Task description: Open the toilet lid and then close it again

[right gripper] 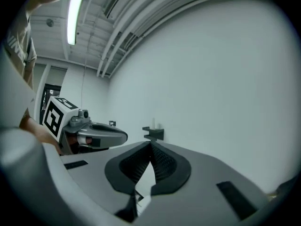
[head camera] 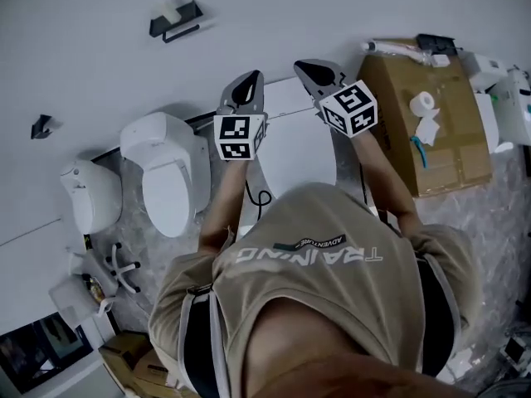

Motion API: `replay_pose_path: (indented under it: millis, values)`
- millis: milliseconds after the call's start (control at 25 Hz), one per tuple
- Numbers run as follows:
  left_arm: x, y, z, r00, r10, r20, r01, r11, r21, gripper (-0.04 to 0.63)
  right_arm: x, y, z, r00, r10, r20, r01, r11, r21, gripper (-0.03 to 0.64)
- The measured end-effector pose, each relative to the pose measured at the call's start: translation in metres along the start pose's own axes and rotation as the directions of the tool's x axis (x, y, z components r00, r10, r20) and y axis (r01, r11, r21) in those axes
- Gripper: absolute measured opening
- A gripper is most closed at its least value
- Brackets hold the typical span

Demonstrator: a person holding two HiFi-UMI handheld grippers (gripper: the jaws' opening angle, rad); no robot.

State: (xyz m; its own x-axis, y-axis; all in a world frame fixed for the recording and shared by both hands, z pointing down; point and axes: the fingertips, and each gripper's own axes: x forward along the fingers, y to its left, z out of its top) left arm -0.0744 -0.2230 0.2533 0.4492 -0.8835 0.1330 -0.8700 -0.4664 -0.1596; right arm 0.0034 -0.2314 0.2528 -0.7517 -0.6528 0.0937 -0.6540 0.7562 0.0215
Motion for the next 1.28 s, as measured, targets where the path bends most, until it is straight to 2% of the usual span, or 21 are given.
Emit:
replay_pose_path:
  millis: [160, 400, 560, 880, 1120, 1280]
  values:
    - [-0.005, 0.007, 0.038, 0.995, 0.007, 0.1, -0.012, 0.999, 0.045, 0.003, 0.003, 0.012, 0.047, 0.991, 0.039, 0.125, -0.031, 0.997, -0.066, 0.009]
    - [-0.005, 0.022, 0.086, 0.975, 0.039, 0.217, -0.053, 0.997, 0.057, 0.003, 0.008, 0.014, 0.078, 0.984, 0.039, 0.177, -0.018, 0.993, -0.117, 0.009]
    - [-0.003, 0.019, 0.108, 0.963, 0.006, 0.271, -0.032, 0.995, 0.093, 0.003, 0.009, 0.009, 0.096, 0.975, 0.025, 0.219, 0.004, 0.991, -0.133, 0.009]
    - [0.013, 0.022, 0.118, 0.959, -0.018, 0.284, -0.014, 0.994, 0.109, 0.003, 0.006, -0.002, 0.103, 0.972, 0.014, 0.234, 0.018, 0.99, -0.138, 0.009]
    - [0.019, 0.006, 0.116, 0.962, -0.051, 0.269, 0.017, 0.992, 0.128, 0.003, -0.001, -0.006, 0.099, 0.972, 0.019, 0.235, 0.007, 0.994, -0.11, 0.009]
    - [0.011, 0.003, 0.11, 0.961, -0.026, 0.277, -0.007, 0.993, 0.117, 0.004, -0.007, -0.003, 0.089, 0.974, 0.0, 0.224, 0.022, 0.995, -0.098, 0.009]
